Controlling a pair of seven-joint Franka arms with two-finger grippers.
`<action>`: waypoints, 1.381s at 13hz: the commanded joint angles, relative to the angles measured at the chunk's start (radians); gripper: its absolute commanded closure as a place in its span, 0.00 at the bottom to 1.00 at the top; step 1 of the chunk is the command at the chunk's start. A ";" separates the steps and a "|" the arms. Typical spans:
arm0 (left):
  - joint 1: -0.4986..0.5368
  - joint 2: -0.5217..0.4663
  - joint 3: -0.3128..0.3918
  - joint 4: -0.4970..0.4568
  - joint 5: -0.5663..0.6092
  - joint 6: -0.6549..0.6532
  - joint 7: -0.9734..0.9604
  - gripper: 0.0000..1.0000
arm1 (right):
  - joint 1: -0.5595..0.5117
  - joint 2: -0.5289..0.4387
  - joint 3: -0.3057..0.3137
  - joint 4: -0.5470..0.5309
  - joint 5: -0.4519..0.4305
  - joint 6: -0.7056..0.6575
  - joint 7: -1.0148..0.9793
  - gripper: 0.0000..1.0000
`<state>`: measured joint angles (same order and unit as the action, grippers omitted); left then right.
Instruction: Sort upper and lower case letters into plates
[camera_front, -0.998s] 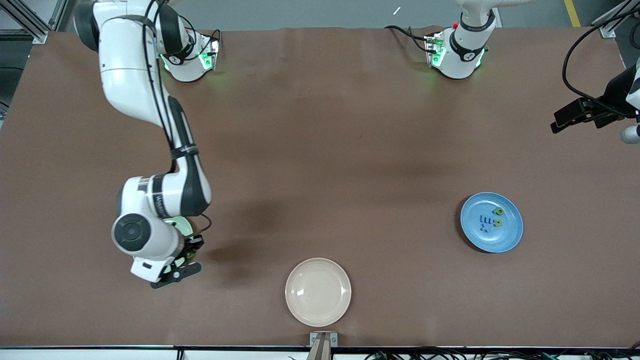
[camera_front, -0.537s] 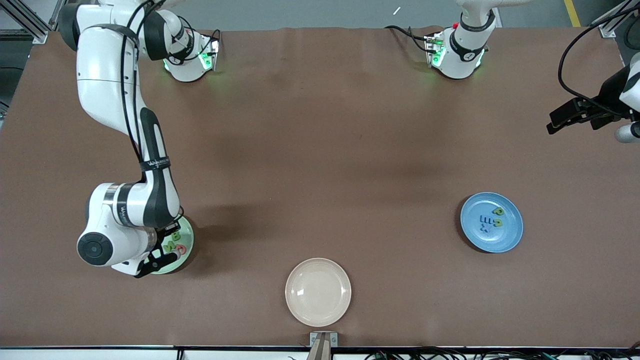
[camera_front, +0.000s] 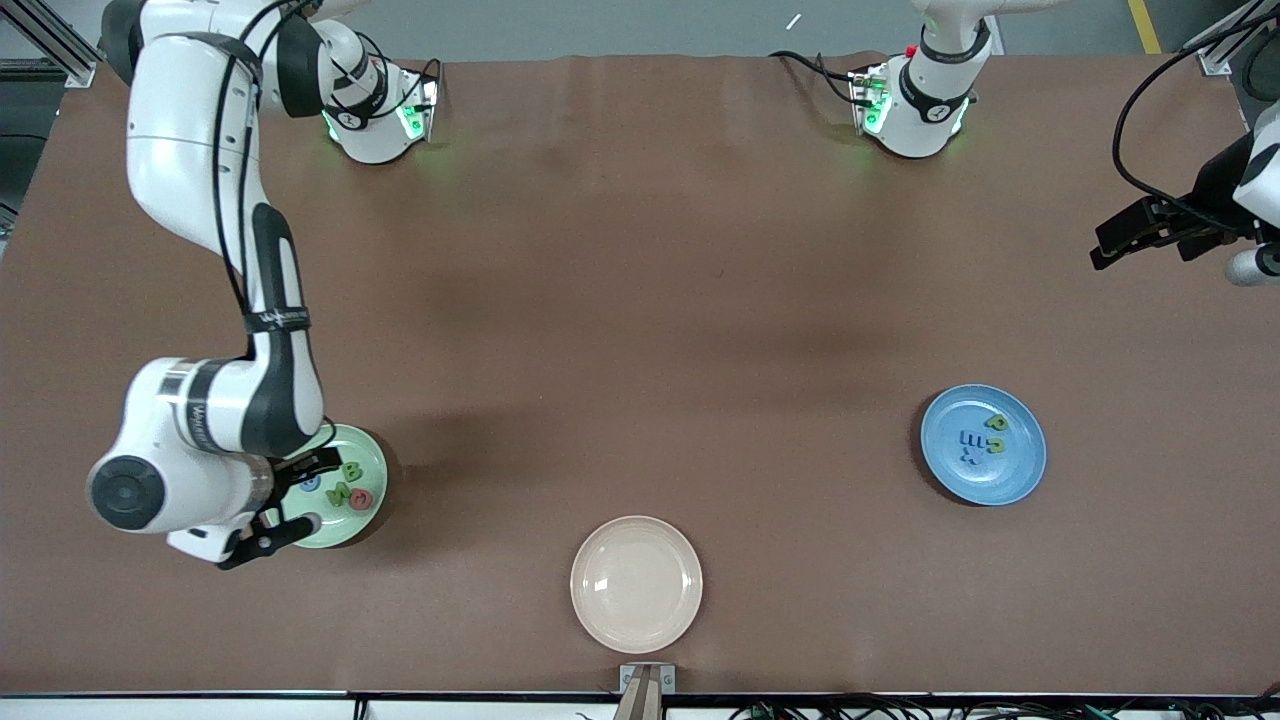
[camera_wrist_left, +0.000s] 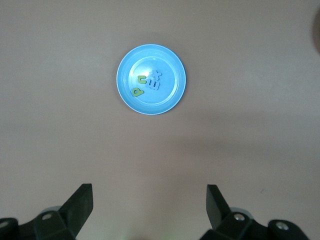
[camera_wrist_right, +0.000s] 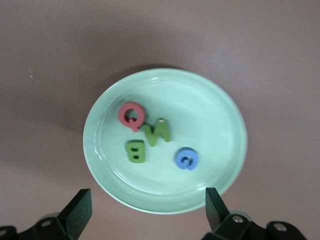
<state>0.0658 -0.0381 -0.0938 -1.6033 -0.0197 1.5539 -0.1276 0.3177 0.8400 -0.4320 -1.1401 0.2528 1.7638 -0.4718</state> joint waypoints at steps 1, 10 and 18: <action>0.011 -0.048 -0.006 -0.041 -0.005 0.011 -0.003 0.00 | 0.006 -0.140 -0.010 -0.037 -0.025 -0.018 -0.004 0.00; 0.017 -0.036 -0.006 -0.037 -0.005 0.012 -0.001 0.00 | -0.098 -0.527 0.218 -0.150 -0.156 -0.150 0.463 0.00; 0.017 -0.025 -0.006 -0.024 -0.005 0.014 0.011 0.00 | -0.405 -0.929 0.585 -0.572 -0.241 0.016 0.595 0.00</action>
<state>0.0755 -0.0561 -0.0938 -1.6248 -0.0197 1.5599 -0.1264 -0.0620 0.0026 0.1258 -1.5826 0.0263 1.7327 0.1050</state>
